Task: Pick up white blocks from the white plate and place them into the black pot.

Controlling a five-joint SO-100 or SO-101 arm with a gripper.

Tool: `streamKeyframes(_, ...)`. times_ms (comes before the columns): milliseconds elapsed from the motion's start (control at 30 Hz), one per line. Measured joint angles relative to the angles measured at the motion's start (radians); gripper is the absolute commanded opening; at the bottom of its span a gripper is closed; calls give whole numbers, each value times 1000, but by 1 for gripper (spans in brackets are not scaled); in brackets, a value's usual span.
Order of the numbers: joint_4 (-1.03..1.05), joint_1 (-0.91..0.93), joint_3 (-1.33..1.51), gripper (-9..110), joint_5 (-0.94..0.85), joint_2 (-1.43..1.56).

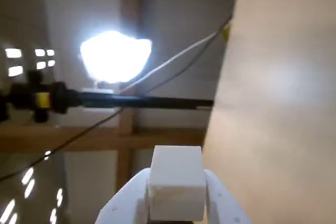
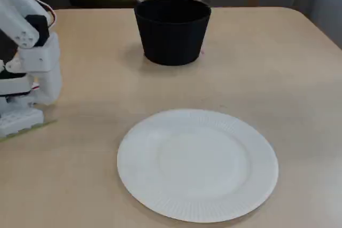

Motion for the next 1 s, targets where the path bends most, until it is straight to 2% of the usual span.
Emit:
streamKeyframes(300, -35, -571, 26, -2, 63, -23)
streamKeyframes(433, -35, -724, 48, -2, 92, -114)
streamKeyframes(700, -35, -756, 71, -2, 107, -249)
streamKeyframes(967, 38, -666, 72, -2, 126, -268)
streamKeyframes(1000, 51, -657, 72, 12, 126, -268)
